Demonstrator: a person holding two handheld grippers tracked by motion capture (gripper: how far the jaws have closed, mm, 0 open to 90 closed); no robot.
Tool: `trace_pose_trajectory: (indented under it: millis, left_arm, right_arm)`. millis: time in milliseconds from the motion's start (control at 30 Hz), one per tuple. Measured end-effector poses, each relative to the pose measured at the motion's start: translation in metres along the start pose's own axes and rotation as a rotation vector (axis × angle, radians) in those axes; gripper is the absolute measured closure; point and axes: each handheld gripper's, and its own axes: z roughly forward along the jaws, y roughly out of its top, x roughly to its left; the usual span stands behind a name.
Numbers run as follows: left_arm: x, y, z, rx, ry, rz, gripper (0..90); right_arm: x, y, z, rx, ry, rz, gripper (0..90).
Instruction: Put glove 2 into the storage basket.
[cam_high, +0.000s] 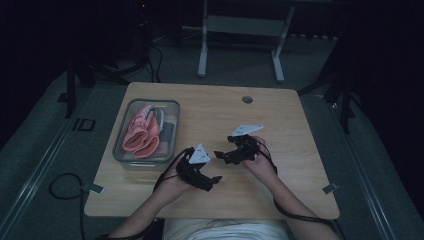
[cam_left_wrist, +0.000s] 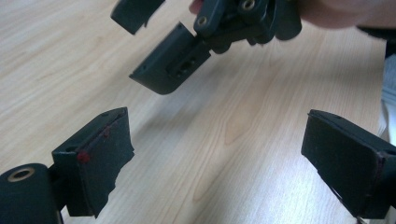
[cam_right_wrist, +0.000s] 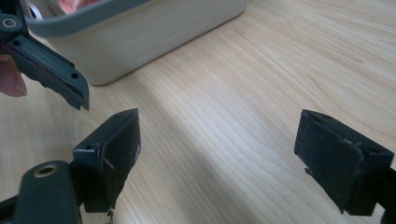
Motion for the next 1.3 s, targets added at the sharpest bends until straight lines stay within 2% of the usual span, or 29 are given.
trace_pose_trajectory:
  millis: [200,300,333,500,733,933,1200,1300]
  left_arm:
    - [-0.009,-0.005,0.011,-0.005,-0.027,0.037,8.2]
    - [-0.011,-0.006,0.014,-0.005,-0.038,0.039,8.2]
    - [-0.015,-0.007,0.018,0.01,-0.059,0.045,8.2]
    - [-0.023,-0.009,0.024,0.01,-0.075,0.073,8.2]
    - [-0.025,-0.014,0.032,-0.002,-0.096,0.073,8.2]
    - [-0.03,-0.019,0.038,-0.002,-0.099,0.116,8.2]
    - [-0.032,-0.024,0.044,-0.008,-0.121,0.106,8.2]
    - [-0.032,-0.027,0.047,0.017,-0.126,0.117,8.2]
  right_arm:
    - [0.001,-0.013,0.0,0.011,0.005,-0.006,14.6]
    - [0.001,-0.018,-0.002,0.01,0.008,0.001,14.6]
    - [0.001,-0.02,-0.002,0.01,0.009,0.0,14.6]
    - [0.0,-0.033,-0.008,0.008,-0.001,0.002,14.6]
    - [-0.002,-0.05,-0.014,0.005,0.0,-0.009,14.5]
    - [-0.003,-0.062,-0.022,0.008,-0.021,-0.007,14.4]
    - [-0.007,-0.075,-0.031,0.019,-0.035,0.002,14.4]
    - [-0.009,-0.081,-0.034,0.027,-0.042,-0.001,14.4]
